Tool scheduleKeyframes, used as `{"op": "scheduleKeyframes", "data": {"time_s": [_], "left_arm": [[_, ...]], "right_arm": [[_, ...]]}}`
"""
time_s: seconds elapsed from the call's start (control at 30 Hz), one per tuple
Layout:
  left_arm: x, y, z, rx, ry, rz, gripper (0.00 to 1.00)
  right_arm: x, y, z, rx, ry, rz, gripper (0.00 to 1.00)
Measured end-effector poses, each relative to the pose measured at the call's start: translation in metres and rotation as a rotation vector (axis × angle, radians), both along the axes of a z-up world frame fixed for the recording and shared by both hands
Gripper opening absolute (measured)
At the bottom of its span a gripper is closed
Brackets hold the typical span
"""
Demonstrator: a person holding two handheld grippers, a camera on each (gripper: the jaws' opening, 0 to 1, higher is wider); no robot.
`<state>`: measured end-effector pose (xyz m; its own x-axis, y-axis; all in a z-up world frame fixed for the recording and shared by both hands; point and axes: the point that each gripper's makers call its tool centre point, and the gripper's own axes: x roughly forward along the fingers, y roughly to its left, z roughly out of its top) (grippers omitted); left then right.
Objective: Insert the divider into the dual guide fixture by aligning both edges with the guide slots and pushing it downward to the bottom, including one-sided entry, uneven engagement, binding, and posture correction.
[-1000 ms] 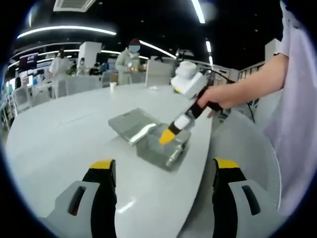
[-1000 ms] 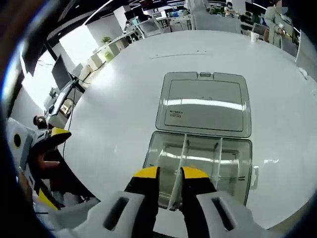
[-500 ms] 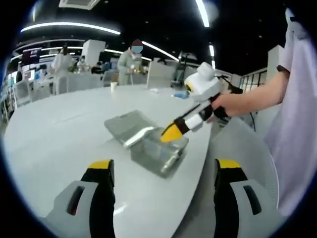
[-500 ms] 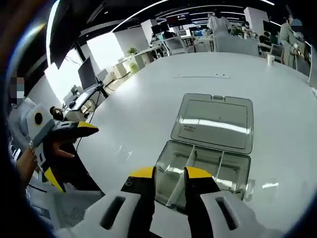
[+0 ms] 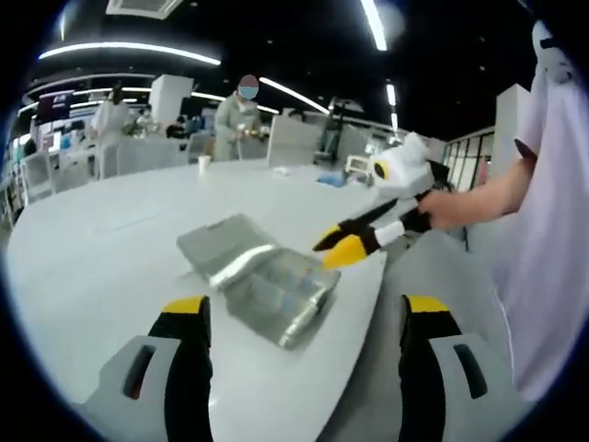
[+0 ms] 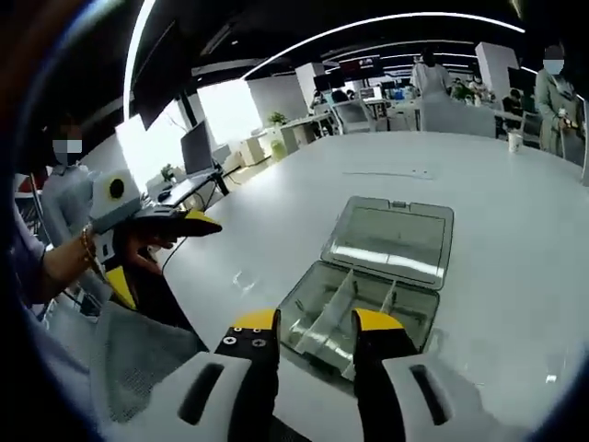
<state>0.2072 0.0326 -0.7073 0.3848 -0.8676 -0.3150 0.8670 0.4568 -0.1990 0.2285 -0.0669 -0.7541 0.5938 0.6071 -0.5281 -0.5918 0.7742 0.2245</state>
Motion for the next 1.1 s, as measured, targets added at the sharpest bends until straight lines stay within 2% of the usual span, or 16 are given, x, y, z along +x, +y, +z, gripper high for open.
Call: {"op": "scheduleKeyframes", "data": {"time_s": [0.1, 0.23, 0.33, 0.47, 0.63, 0.7, 0.83, 1.1], "left_arm": [[0.000, -0.008, 0.001, 0.003, 0.000, -0.008, 0.83], [-0.001, -0.018, 0.003, 0.007, -0.004, -0.020, 0.84], [0.000, -0.024, 0.003, 0.014, -0.006, -0.028, 0.84], [0.002, -0.033, 0.006, 0.015, -0.014, -0.037, 0.84], [0.004, -0.041, 0.007, 0.021, -0.017, -0.047, 0.84], [0.004, -0.044, 0.007, 0.023, -0.016, -0.054, 0.84], [0.005, -0.051, 0.007, 0.024, -0.018, -0.063, 0.84], [0.005, -0.062, 0.009, 0.030, -0.023, -0.076, 0.84]], "right_arm": [[-0.004, -0.002, 0.004, 0.008, -0.022, 0.019, 0.30], [-0.008, -0.008, 0.015, 0.018, -0.103, 0.048, 0.34], [-0.012, -0.019, 0.018, 0.024, -0.121, 0.045, 0.37], [-0.019, -0.037, 0.020, -0.008, -0.160, 0.045, 0.38], [-0.023, -0.078, 0.028, -0.014, -0.220, -0.018, 0.38], [-0.022, -0.090, 0.029, -0.022, -0.225, -0.039, 0.38], [-0.017, -0.131, 0.032, -0.066, -0.247, -0.112, 0.38], [-0.015, -0.174, 0.037, -0.106, -0.285, -0.185, 0.36]]}}
